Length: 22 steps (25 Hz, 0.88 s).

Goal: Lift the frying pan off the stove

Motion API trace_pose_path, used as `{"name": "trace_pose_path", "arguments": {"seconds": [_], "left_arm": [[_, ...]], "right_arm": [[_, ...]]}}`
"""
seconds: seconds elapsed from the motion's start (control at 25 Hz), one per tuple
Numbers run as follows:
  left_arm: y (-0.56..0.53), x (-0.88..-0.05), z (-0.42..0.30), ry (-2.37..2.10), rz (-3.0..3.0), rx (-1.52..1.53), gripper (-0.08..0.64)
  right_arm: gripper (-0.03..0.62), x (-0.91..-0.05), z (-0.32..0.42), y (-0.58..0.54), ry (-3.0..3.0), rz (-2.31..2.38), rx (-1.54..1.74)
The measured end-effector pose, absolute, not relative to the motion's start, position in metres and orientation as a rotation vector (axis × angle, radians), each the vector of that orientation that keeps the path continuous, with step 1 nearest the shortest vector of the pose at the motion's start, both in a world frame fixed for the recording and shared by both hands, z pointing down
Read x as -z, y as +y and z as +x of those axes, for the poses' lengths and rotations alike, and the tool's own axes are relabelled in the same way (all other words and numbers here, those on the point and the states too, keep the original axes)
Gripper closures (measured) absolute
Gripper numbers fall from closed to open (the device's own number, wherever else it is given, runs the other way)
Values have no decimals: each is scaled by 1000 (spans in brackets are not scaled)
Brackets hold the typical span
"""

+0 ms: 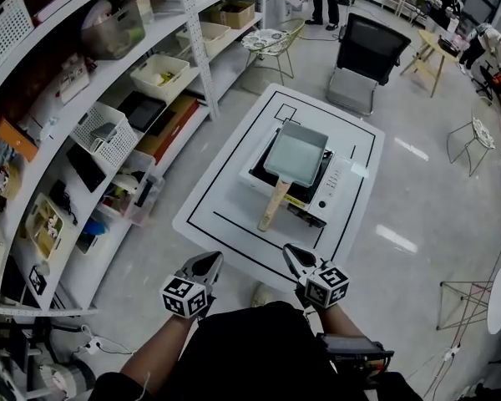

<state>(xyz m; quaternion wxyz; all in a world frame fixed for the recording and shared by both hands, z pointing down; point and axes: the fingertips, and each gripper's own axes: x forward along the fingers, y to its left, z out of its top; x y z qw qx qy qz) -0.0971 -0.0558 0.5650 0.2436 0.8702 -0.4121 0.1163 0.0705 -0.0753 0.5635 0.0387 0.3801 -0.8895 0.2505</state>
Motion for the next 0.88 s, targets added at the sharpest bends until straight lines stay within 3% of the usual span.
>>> {"name": "trace_pose_path", "arguments": {"seconds": [0.88], "left_arm": [[-102, -569, -83, -1194, 2342, -345, 551]], "right_arm": [[566, -558, 95, -130, -2807, 1216, -1000]]}}
